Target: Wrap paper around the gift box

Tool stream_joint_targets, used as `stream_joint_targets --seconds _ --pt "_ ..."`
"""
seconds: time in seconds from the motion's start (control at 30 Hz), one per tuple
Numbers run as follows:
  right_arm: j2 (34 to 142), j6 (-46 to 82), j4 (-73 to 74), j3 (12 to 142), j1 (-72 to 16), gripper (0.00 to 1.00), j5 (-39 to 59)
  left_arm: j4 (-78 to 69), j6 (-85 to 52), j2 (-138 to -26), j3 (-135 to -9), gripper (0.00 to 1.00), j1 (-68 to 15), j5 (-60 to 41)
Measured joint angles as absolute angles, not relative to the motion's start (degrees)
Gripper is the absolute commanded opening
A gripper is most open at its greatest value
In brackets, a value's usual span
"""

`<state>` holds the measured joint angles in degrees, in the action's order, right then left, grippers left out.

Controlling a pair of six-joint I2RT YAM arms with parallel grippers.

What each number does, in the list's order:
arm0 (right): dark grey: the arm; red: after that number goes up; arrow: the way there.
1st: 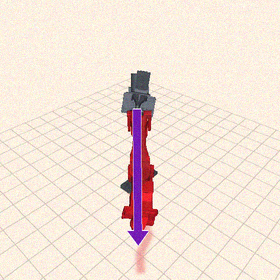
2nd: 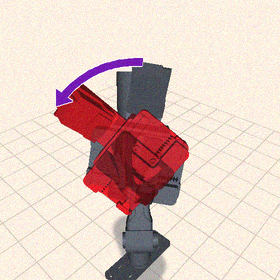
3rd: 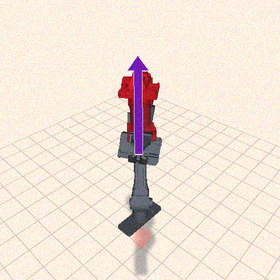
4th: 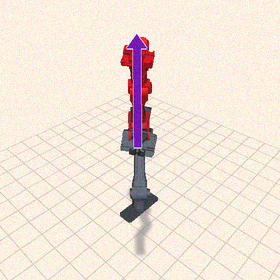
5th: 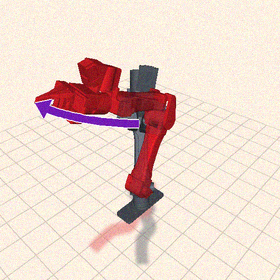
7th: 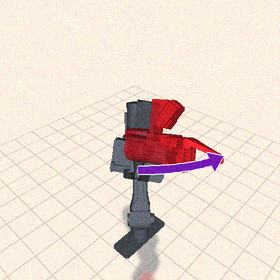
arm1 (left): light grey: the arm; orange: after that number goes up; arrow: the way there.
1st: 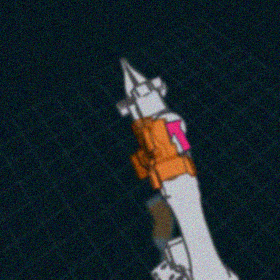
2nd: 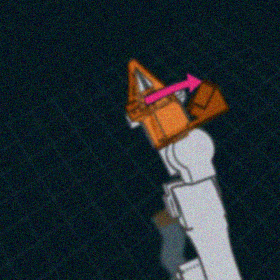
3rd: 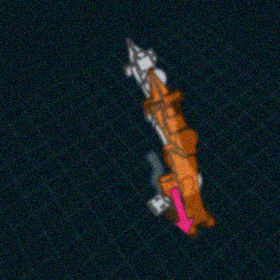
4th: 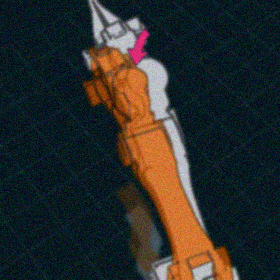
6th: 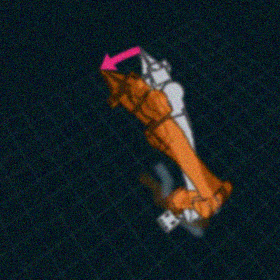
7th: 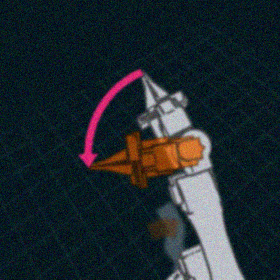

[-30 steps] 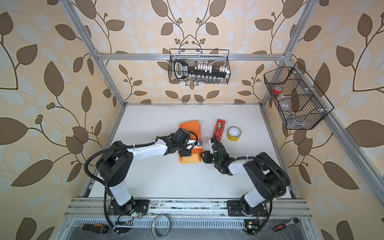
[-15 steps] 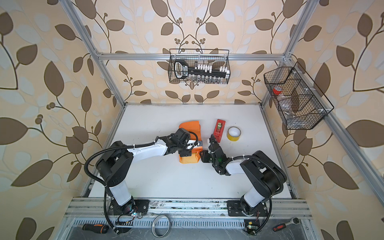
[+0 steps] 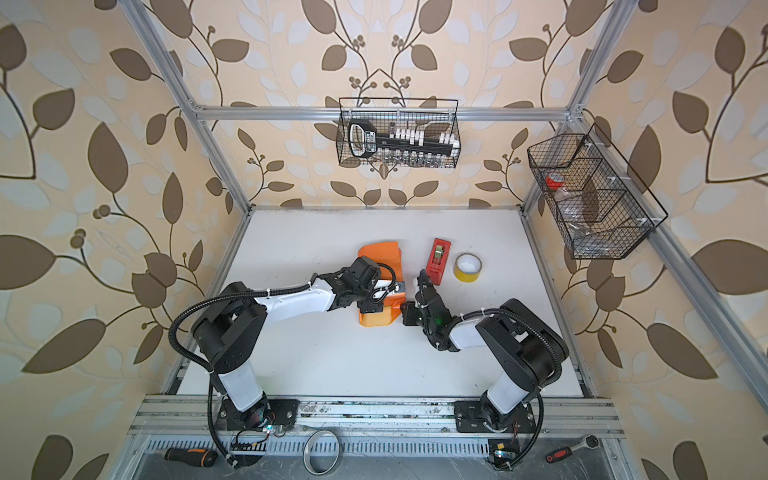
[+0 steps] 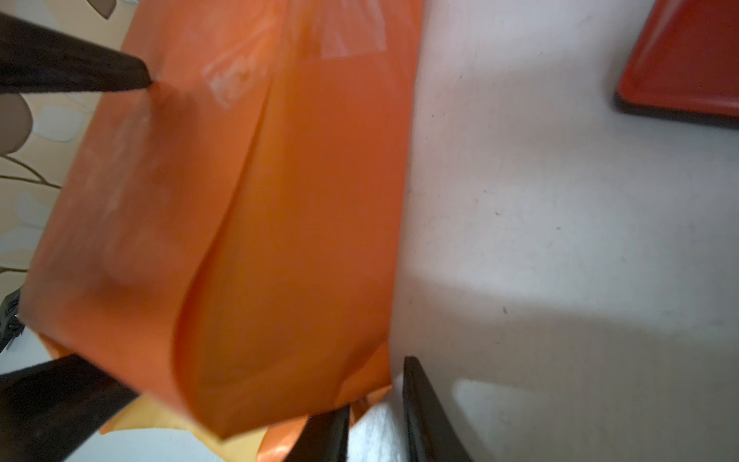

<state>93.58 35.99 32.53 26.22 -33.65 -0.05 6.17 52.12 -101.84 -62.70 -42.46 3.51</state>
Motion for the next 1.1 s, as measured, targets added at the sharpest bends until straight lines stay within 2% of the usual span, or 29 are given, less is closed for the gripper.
stream_joint_targets --seconds 0.5,0.87,1.1 --pt "88.9 37.3 30.5 25.8 -33.6 0.22 1.1 6.2 52.1 -101.8 -62.7 0.94 -42.5 3.5" --pt "90.2 38.5 32.3 25.8 -33.6 0.09 3.1 6.2 52.1 -101.8 -62.7 0.93 -42.5 3.6" --pt "91.3 39.9 33.6 25.8 -33.5 0.14 3.9 6.2 52.1 -101.8 -62.7 0.93 -42.5 3.6"
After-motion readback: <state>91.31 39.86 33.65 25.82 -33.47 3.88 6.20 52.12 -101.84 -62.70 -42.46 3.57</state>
